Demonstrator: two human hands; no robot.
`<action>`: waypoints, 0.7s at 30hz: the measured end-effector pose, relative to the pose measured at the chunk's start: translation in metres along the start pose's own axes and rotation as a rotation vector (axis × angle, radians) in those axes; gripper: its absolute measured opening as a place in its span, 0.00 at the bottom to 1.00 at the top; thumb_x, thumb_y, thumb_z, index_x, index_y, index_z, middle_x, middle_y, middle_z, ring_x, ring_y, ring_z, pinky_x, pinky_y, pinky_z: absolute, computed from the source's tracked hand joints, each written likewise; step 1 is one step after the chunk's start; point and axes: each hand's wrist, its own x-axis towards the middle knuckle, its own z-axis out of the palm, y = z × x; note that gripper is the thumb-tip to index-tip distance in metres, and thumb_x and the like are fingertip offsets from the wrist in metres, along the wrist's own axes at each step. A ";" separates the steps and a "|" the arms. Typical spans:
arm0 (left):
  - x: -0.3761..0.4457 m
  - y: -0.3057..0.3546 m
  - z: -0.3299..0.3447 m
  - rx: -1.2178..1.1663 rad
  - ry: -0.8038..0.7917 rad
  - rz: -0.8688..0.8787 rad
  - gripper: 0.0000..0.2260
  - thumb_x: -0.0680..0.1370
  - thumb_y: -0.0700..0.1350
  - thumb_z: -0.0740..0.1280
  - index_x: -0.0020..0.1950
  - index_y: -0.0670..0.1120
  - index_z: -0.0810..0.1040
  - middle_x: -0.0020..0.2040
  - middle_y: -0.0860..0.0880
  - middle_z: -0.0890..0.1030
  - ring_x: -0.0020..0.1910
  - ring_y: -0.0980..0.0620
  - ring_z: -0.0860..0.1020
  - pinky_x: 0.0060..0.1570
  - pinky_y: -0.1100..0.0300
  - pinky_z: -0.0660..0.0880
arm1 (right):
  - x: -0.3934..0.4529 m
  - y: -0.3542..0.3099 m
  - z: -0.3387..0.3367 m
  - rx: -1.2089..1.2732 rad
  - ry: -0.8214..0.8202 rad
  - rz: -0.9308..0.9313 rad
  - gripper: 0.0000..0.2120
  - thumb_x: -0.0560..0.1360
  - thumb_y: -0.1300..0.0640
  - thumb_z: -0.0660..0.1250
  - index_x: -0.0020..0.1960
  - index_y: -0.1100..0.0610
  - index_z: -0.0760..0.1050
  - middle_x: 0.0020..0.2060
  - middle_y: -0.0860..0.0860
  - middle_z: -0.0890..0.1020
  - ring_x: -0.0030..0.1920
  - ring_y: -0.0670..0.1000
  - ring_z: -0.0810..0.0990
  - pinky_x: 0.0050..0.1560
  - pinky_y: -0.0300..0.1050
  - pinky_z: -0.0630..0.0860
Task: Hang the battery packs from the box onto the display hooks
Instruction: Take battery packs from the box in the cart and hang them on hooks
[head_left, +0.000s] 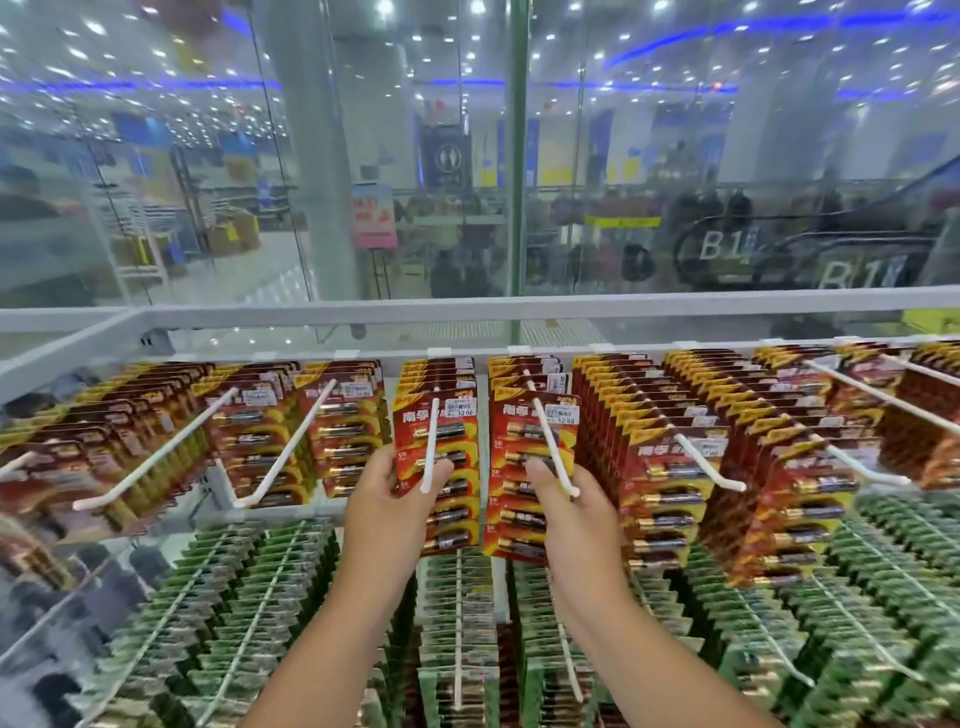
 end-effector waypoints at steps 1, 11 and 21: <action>0.005 0.002 0.002 0.013 -0.009 0.013 0.12 0.80 0.49 0.73 0.52 0.59 0.70 0.45 0.69 0.74 0.40 0.71 0.75 0.50 0.63 0.72 | 0.006 0.001 0.005 0.020 0.017 -0.004 0.32 0.74 0.33 0.73 0.73 0.46 0.74 0.69 0.43 0.79 0.71 0.50 0.76 0.73 0.59 0.72; 0.030 -0.019 0.001 0.122 0.083 0.085 0.17 0.77 0.50 0.77 0.57 0.56 0.70 0.49 0.61 0.78 0.45 0.64 0.76 0.35 0.73 0.70 | 0.052 0.006 0.033 -0.013 0.149 -0.020 0.24 0.79 0.43 0.73 0.70 0.51 0.73 0.61 0.48 0.81 0.62 0.51 0.79 0.53 0.45 0.76; 0.036 -0.036 -0.020 0.140 0.070 0.075 0.20 0.76 0.53 0.76 0.63 0.55 0.72 0.58 0.55 0.76 0.57 0.54 0.77 0.55 0.56 0.76 | 0.030 0.004 0.036 -0.222 0.202 -0.099 0.31 0.79 0.42 0.71 0.78 0.51 0.66 0.67 0.46 0.73 0.68 0.50 0.72 0.63 0.44 0.67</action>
